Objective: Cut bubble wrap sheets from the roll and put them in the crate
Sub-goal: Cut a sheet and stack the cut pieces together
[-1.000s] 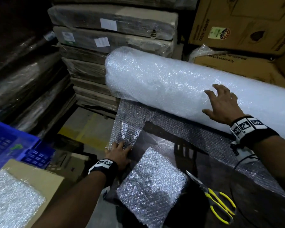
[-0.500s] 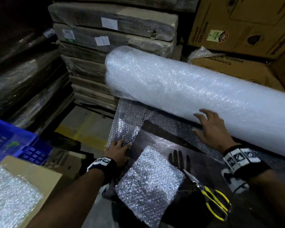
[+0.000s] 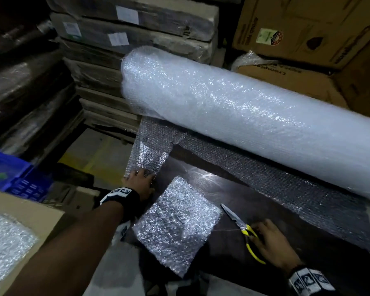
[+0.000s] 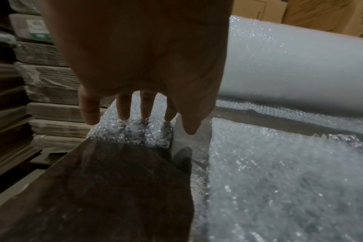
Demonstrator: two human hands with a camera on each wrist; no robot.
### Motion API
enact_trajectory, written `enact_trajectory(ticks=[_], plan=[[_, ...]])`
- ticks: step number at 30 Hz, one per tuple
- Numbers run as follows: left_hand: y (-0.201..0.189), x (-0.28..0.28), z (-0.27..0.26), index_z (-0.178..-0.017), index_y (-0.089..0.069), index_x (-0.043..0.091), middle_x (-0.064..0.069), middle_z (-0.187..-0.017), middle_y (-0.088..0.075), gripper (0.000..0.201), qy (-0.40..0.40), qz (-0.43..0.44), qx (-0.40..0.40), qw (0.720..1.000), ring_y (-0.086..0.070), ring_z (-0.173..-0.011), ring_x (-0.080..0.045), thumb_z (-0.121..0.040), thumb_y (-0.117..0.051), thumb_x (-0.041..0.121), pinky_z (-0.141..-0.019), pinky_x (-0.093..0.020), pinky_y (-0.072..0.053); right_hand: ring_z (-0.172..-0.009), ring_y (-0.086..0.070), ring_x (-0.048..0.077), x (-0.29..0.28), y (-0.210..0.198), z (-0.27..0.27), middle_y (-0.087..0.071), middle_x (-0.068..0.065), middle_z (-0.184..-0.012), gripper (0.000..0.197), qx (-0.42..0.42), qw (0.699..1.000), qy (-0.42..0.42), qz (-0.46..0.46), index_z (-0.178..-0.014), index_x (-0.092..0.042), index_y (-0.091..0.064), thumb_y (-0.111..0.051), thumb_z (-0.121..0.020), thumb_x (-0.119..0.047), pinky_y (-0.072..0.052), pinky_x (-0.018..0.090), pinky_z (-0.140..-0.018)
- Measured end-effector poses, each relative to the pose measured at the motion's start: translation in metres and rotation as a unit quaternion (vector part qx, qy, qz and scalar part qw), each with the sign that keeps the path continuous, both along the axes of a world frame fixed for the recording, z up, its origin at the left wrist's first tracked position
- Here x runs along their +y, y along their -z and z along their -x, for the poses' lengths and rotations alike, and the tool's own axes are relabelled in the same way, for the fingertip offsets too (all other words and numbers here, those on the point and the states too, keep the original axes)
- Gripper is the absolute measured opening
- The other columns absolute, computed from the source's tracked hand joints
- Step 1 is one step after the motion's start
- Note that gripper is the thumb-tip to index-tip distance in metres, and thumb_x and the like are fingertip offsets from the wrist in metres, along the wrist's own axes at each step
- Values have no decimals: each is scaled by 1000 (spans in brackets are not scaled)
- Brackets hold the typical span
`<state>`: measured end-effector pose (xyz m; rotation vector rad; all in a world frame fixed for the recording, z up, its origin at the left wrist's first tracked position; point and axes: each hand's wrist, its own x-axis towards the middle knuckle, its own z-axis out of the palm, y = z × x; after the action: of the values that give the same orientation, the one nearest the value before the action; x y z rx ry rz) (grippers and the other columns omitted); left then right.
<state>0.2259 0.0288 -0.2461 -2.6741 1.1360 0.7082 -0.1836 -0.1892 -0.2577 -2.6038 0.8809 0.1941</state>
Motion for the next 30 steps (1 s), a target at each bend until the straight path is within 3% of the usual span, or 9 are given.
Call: enact_trajectory(ticks=[5, 11, 15, 19, 21, 23, 25, 27, 30], plan=[[-3, -4, 10, -151, -31, 39, -1, -158, -23, 61, -34, 2, -9, 999, -24, -142, -34, -95, -55, 49, -109, -56, -33, -96, -59, 24, 6, -4, 12, -52, -2, -101, 43, 48, 998, 32, -19, -104, -20, -61, -57, -81, -56, -50, 40, -85], [0, -4, 19, -152, -28, 35, 0, -158, -22, 64, -57, 6, -10, 998, -29, -140, -35, -95, -55, 49, -107, -56, -35, -116, -55, 26, 7, -5, 19, -53, 3, -122, 55, 93, 995, 14, -41, -126, -16, -56, -75, -78, -34, -42, 33, -99], [1, -8, 22, -153, -24, 35, 1, -160, -19, 65, -66, 5, -12, 998, -28, -141, -34, -97, -54, 47, -106, -58, -35, -112, -59, 27, -1, -3, 19, -58, 5, -120, 42, 125, 992, -16, -13, -115, -18, -59, -67, -83, -42, -43, 32, -93], [2, -12, 22, -155, -16, 35, -1, -158, -22, 70, -93, 9, -7, 996, -27, -142, -35, -97, -53, 48, -106, -60, -35, -87, -70, 22, -24, -19, 6, -72, 4, -88, 46, 93, 991, -22, -89, -84, -18, -67, -52, -70, -59, -48, 34, -73], [4, -14, 19, -155, -14, 35, -2, -156, -28, 71, -105, 23, -13, 994, -28, -141, -35, -97, -52, 48, -106, -60, -36, -71, -69, 14, -42, -34, -3, -71, 4, -74, 49, 33, 987, -5, -156, -76, -16, -70, -55, -69, -62, -50, 35, -68], [5, -17, 15, -155, -12, 34, -3, -153, -31, 72, -112, 37, -28, 993, -29, -140, -35, -97, -51, 49, -105, -59, -37, -63, -63, 4, -53, -56, -26, -70, 1, -67, 27, -25, 968, 5, -248, -74, -16, -70, -73, -81, -41, -52, 31, -62], [4, -21, 10, -156, -13, 36, -3, -152, -34, 70, -113, 47, -45, 991, -29, -140, -34, -98, -49, 49, -104, -58, -37, -64, -60, 2, -64, -70, -58, -70, -3, -68, 11, -69, 925, 21, -374, -80, -13, -70, -79, -78, -7, -49, 22, -60], [4, -25, 5, -154, -17, 39, -5, -149, -38, 64, -102, 53, -58, 992, -30, -137, -34, -98, -46, 50, -104, -56, -36, -67, -62, 7, -72, -75, -93, -73, 3, -78, 23, -84, 892, 39, -442, -91, -4, -70, -77, -69, -7, -50, 20, -59], [6, -36, -7, -144, -41, 38, -9, -143, -41, 51, -71, 52, -87, 992, -29, -135, -33, -95, -48, 51, -104, -54, -32, -62, -62, 15, -74, -68, -150, -72, 16, -79, 20, -95, 868, 60, -484, -93, 3, -72, -81, -77, -3, -49, 22, -55]])
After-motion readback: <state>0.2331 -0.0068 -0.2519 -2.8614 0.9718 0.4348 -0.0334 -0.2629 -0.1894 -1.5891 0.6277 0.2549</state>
